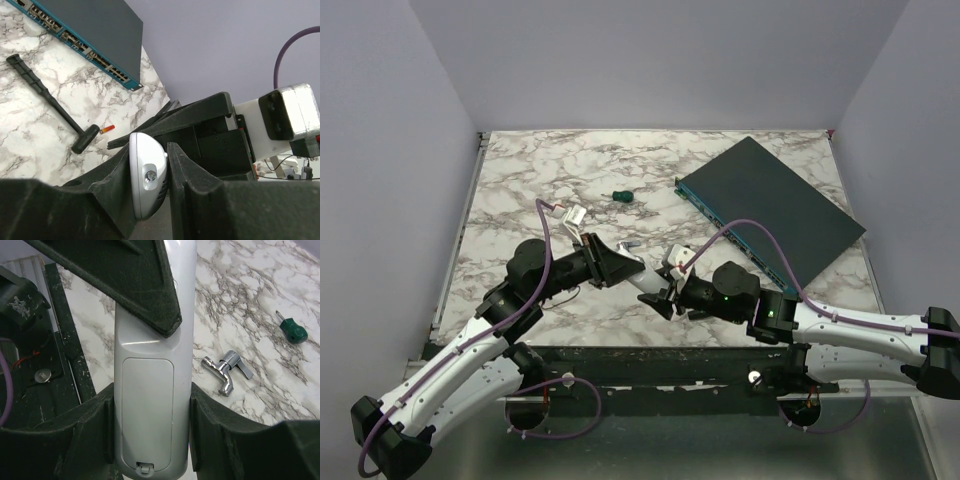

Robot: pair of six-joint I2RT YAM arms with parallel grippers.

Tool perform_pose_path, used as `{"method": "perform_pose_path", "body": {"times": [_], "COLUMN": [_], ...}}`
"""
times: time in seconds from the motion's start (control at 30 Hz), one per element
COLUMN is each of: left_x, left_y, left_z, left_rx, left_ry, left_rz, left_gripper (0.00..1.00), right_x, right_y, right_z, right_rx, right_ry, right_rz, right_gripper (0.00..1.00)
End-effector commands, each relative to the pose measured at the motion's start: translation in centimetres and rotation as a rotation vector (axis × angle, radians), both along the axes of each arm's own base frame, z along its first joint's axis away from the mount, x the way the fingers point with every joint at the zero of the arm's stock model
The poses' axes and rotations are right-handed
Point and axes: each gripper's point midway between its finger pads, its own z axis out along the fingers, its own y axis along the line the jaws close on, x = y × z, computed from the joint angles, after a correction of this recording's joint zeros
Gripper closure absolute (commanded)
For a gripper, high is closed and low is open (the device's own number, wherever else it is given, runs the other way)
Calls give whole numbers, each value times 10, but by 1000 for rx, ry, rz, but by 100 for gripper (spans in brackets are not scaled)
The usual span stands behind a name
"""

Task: Load the batteries into the remote control

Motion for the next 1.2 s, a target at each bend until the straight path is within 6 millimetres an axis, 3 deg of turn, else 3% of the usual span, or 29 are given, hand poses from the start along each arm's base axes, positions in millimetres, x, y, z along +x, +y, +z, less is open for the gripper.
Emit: {"method": "perform_pose_path", "body": {"times": [0.0,0.1,0.37,0.67,1.17], "left_x": [0,4,7,7,9], "left_y": [0,-1,0,3,4], "left_z": [0,-5,-5,-5,-2], "left_rx": [39,72,81,86,81], "left_ry": [38,73,92,93,83], "left_rz": [3,13,35,46,57], "left_gripper": [65,61,61,62,62], "right_x": [4,5,8,16,12], "right_y": [5,5,5,-1,0], "right_z": [21,19,7,7,6], "right_rx": [59,50,0,-6,0], "right_ry": [-28,-27,-18,-35,-25], "right_rz": [-7,-11,-28,-78,-58], "right_gripper": [98,99,99,99,99]}}
